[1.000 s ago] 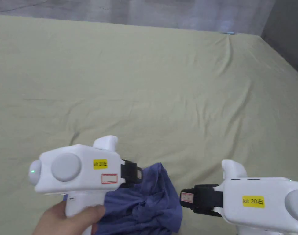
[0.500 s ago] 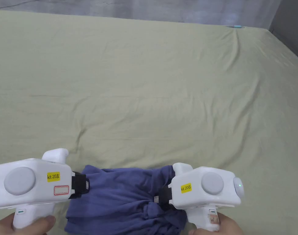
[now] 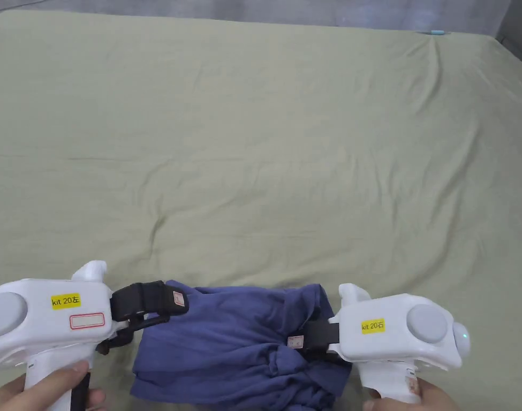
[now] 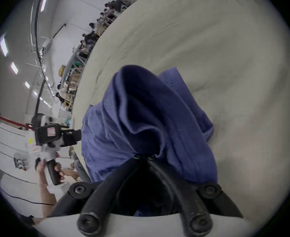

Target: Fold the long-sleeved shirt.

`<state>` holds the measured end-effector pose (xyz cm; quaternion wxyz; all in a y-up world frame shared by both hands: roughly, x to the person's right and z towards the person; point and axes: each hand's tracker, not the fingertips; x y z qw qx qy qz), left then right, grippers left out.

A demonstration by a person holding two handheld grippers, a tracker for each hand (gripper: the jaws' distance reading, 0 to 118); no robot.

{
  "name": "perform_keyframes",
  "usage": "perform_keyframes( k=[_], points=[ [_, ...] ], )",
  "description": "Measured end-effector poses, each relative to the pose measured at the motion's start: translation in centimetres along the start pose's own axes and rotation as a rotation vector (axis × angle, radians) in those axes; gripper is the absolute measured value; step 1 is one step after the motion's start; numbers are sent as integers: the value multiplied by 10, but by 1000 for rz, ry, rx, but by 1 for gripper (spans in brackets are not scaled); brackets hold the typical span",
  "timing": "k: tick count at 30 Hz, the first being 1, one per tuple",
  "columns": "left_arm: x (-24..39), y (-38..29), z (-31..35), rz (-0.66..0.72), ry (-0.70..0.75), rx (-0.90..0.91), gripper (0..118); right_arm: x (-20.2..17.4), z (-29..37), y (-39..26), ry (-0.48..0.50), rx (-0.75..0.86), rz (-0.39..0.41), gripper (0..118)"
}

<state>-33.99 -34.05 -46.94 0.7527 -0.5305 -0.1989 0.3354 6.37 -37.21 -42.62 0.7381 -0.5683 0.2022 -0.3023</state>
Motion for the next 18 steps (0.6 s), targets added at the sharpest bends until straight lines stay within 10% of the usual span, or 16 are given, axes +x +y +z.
perform_keyframes(
  k=[8, 11, 12, 14, 18],
  points=[
    [-2, -16, -25, 119, -346, -149, 115, 13, -2, 3, 72, -19, -49, 0],
    [-2, -16, -29, 86, -235, -111, 110, 16, -4, 1, 88, -13, -60, 0],
    [-1, -12, -25, 84, -229, -120, 100, 16, -3, 1, 91, -10, -62, 0],
    [-2, -7, -14, 55, -141, -91, 2, 16, -3, 0, 93, -7, -68, 0],
    [-5, -18, -11, 90, -137, -93, 2, 14, -2, -1, 92, 2, -68, 0]
  ],
)
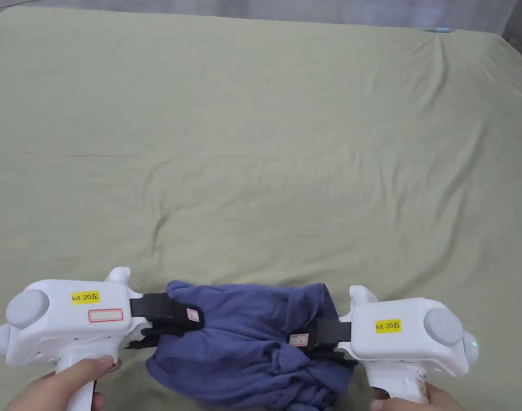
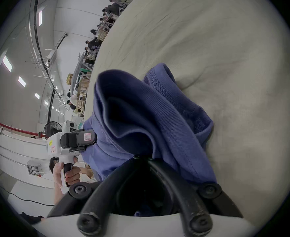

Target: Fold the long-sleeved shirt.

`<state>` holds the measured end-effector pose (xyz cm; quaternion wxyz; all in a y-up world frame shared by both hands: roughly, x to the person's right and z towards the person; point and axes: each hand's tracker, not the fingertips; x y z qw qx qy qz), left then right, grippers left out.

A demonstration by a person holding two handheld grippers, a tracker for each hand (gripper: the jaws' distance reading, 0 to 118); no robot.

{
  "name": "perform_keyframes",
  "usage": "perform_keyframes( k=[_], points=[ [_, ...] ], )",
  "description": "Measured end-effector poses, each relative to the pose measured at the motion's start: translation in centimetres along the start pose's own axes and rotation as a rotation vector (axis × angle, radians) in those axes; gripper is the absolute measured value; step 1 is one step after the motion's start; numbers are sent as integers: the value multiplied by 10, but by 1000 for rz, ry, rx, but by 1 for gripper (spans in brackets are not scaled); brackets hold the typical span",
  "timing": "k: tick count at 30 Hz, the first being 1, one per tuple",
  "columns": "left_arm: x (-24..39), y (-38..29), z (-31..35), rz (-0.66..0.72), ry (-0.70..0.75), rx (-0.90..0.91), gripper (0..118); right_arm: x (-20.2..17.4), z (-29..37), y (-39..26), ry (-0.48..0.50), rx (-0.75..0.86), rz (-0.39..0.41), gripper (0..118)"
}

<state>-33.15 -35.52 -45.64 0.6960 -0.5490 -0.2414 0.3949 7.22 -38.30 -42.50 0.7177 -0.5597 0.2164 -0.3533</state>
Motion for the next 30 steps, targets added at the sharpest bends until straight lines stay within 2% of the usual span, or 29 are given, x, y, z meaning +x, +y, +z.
perform_keyframes(
  k=[4, 8, 13, 15, 19, 21, 24, 28, 29, 30],
  points=[
    [28, 1, 4, -98, 143, -15, 2, -18, 6, -7, -62, 47, 17, 0],
    [58, 2, 31, -190, 198, 33, 2, -70, 14, -14, -215, 104, 130, 0],
    [55, 24, 80, -242, 326, 23, 2, -152, -10, -20, -310, 128, 278, 0],
    [46, 39, 106, -269, 405, 31, 2, -187, -30, -26, -293, 134, 296, 0],
    [20, 68, 159, -276, 570, 57, 2, -246, -64, -45, -145, 121, 316, 0],
    [1, 83, 189, -236, 661, 92, 2, -273, -75, -55, -85, 82, 378, 0],
    [-29, 99, 221, -194, 761, 135, 2, -297, -85, -66, -64, 51, 431, 0],
    [-60, 103, 227, -170, 904, 77, 2, -312, -96, -75, -71, 44, 454, 0],
    [-63, 101, 226, -146, 923, 81, 3, -315, -98, -76, -67, 46, 453, 0],
    [-64, 96, 226, -142, 917, 130, 9, -317, -100, -77, -60, 41, 452, 0]
  ],
)
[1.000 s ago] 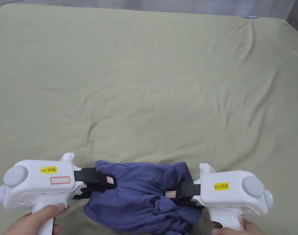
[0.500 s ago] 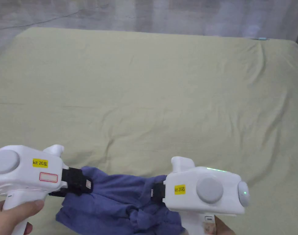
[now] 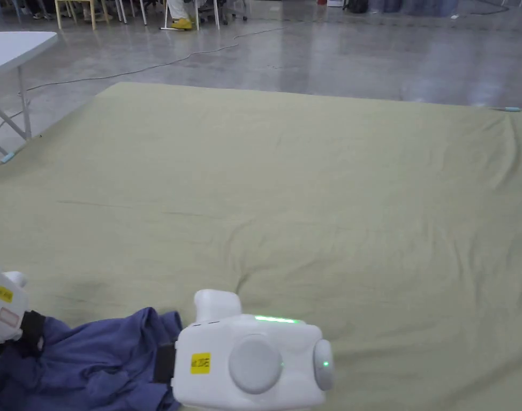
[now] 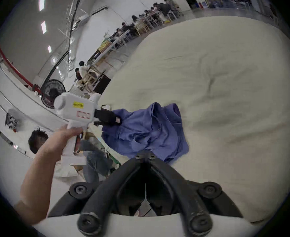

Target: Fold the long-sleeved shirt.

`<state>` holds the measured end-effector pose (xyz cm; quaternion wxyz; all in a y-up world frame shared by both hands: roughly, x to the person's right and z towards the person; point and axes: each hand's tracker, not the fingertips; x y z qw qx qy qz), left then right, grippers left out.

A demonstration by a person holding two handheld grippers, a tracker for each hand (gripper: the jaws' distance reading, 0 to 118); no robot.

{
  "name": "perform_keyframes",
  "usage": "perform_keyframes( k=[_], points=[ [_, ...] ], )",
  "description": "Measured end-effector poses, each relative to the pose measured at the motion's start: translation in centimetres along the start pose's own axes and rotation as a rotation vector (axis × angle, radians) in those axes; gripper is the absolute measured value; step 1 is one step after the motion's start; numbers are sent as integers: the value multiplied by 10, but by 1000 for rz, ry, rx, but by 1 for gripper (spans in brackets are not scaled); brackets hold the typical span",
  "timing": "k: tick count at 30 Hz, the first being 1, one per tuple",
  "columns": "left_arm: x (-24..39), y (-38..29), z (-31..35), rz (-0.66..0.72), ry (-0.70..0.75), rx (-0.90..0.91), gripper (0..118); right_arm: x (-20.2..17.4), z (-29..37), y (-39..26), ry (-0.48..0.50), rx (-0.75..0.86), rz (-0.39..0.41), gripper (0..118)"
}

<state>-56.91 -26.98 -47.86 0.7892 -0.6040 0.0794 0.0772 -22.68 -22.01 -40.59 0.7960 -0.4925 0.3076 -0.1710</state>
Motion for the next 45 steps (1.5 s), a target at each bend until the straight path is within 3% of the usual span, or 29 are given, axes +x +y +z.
perform_keyframes(
  k=[1, 3, 4, 7, 12, 14, 15, 17, 18, 21, 24, 27, 33, 37, 45],
  points=[
    [1, -4, 2, 6, -10, 39, 38, -2, -1, 0, 9, -4, -2, 0],
    [8, -9, 10, 0, -1, 106, 106, -2, 1, -1, 23, -10, 0, 0],
    [14, -11, 14, -5, -5, 95, 118, -2, 3, 0, 24, -8, 6, 0],
    [29, -8, 47, -19, -42, 203, 117, 4, 19, 5, 24, 15, 16, 0],
    [81, -5, 129, -33, -242, 391, 117, 35, 81, 24, -14, 178, -23, 0],
    [112, -6, 165, -76, -308, 428, 113, 48, 121, 34, -68, 274, -20, 0],
    [128, -5, 186, -93, -290, 486, 99, 56, 147, 40, -95, 336, -11, 0],
    [167, -14, 224, -195, -231, 628, 22, 67, 196, 50, -163, 449, 21, 0],
    [189, -22, 243, -248, -181, 700, 0, 69, 226, 53, -215, 518, 51, 0],
    [237, -52, 287, -321, -159, 914, 0, 76, 300, 55, -371, 687, 143, 0],
    [269, -93, 313, -277, -238, 1082, 0, 83, 363, 41, -468, 817, 181, 0],
    [285, -129, 313, -241, -332, 1143, 0, 92, 400, 14, -554, 900, 189, 0],
    [306, -163, 304, -276, -268, 1132, 0, 107, 424, -44, -701, 966, 200, 0],
    [306, -173, 302, -247, -290, 1131, 0, 105, 425, -65, -713, 1005, 257, 0],
    [290, -208, 297, -267, -240, 1143, 0, 102, 416, -91, -712, 1014, 269, 0]
  ],
)
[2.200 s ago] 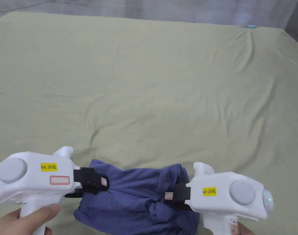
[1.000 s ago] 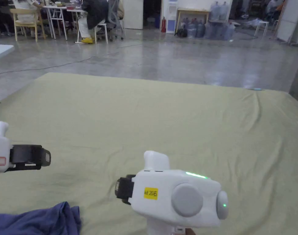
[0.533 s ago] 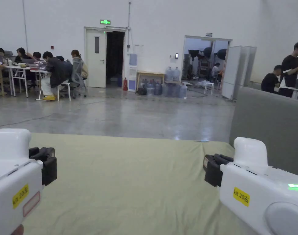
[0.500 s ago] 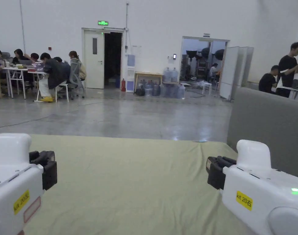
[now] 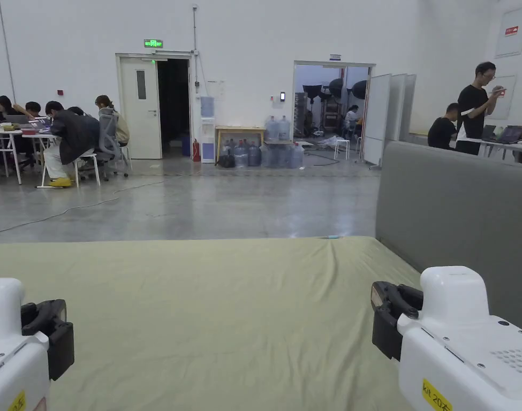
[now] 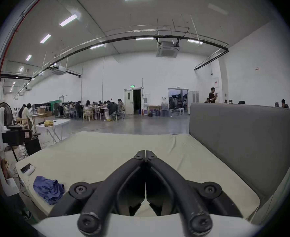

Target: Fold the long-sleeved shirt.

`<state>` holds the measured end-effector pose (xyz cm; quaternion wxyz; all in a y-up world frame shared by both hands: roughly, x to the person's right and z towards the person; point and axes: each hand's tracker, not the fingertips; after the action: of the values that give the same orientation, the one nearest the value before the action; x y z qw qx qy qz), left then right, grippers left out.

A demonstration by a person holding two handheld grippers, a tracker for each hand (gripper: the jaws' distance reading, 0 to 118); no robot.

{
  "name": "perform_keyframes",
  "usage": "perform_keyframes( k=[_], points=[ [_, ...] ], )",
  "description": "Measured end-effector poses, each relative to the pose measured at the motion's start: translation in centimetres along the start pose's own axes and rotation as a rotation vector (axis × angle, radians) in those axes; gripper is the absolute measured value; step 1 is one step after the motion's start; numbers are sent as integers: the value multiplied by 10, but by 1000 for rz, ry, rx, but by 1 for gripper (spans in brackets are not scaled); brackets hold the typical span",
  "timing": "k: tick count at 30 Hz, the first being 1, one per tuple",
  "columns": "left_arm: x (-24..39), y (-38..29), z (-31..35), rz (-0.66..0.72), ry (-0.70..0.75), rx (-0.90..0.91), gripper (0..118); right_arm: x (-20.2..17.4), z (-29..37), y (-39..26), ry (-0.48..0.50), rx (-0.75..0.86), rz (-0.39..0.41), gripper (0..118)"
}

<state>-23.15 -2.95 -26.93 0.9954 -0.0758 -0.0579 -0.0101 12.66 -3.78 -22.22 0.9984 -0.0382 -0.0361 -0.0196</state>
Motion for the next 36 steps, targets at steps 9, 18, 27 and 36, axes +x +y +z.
perform_keyframes(
  k=[9, 18, 27, 36],
  points=[
    [1, 0, 5, -39, -22, -5, 0, -6, 3, -8, 38, 10, -18, 0],
    [3, 5, 11, -20, -24, 9, 0, -21, -4, 17, 104, 49, 53, 0],
    [2, 2, 7, -9, -12, -5, 0, -16, -9, 4, 98, 7, 75, 0],
    [-3, 6, 12, 16, 7, 9, 0, -12, -10, 12, 81, 22, 42, 0]
  ],
)
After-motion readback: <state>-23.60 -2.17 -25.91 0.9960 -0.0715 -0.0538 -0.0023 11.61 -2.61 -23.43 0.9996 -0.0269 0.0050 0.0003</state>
